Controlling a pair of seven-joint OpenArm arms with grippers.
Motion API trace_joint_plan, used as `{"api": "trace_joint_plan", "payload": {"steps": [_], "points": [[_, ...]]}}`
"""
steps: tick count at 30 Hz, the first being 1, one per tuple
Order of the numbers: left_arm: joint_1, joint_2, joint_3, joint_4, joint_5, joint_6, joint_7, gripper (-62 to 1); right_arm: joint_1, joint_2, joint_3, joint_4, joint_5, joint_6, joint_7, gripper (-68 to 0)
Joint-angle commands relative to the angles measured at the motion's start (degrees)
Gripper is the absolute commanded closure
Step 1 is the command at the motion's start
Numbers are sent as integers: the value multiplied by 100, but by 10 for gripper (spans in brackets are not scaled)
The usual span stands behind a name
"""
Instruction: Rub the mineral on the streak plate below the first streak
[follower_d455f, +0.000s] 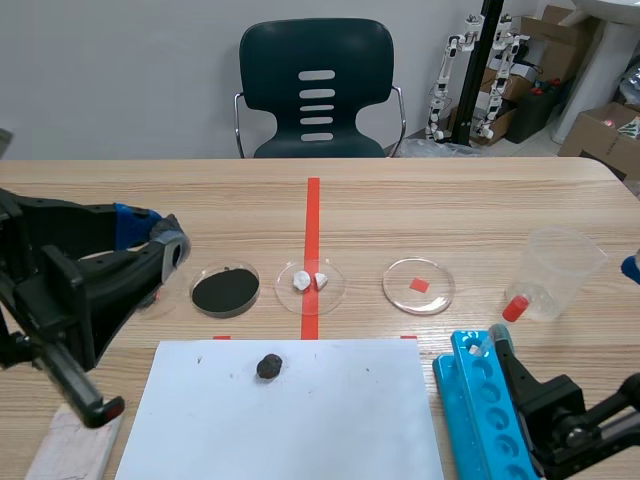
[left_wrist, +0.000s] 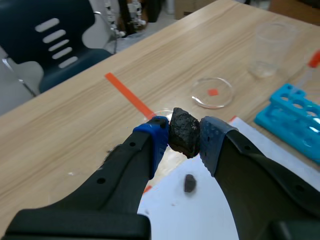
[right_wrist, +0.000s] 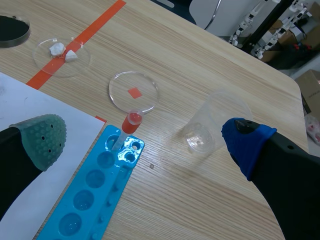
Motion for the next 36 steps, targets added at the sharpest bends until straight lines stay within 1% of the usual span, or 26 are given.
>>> {"api": "trace_joint_plan", "payload": {"steps": [1,3,6,10,15,17,20,22,25,30,36], "points": [[33,-146,17,37,-216,-4,-74,-111,68,-2,15,105,39,-37,63,-679],[111,-227,17,35,-337,-15,-76,-111,68,-2,15,105,39,-37,63,-679],[289,-247,9,33,-332,-11,-136,-111,68,-2,15,105,39,-37,66,-679],[560,-245,9,-66,-271,-11,-730,-111,68,-2,15,105,39,-39,61,-679],[691,-243,11,-245,-262,-11,-1156,-111,68,-2,15,105,39,-39,66,-679],[719,-243,11,-343,-179,-11,-1349,-111,68,-2,15,105,39,-37,63,-679],[717,-243,11,-472,52,-9,-1471,-111,68,-2,15,105,39,-37,63,-679],[717,-243,11,-542,151,76,-1585,-111,68,-2,15,105,39,-39,59,-679],[717,-243,11,-599,256,79,-1644,-111,68,-2,15,105,39,-37,61,-679],[715,-243,11,-599,625,74,-1709,-111,68,-2,15,105,39,-37,63,-679],[715,-243,11,-599,636,74,-1711,-111,68,-2,15,105,39,-37,63,-679]]}}
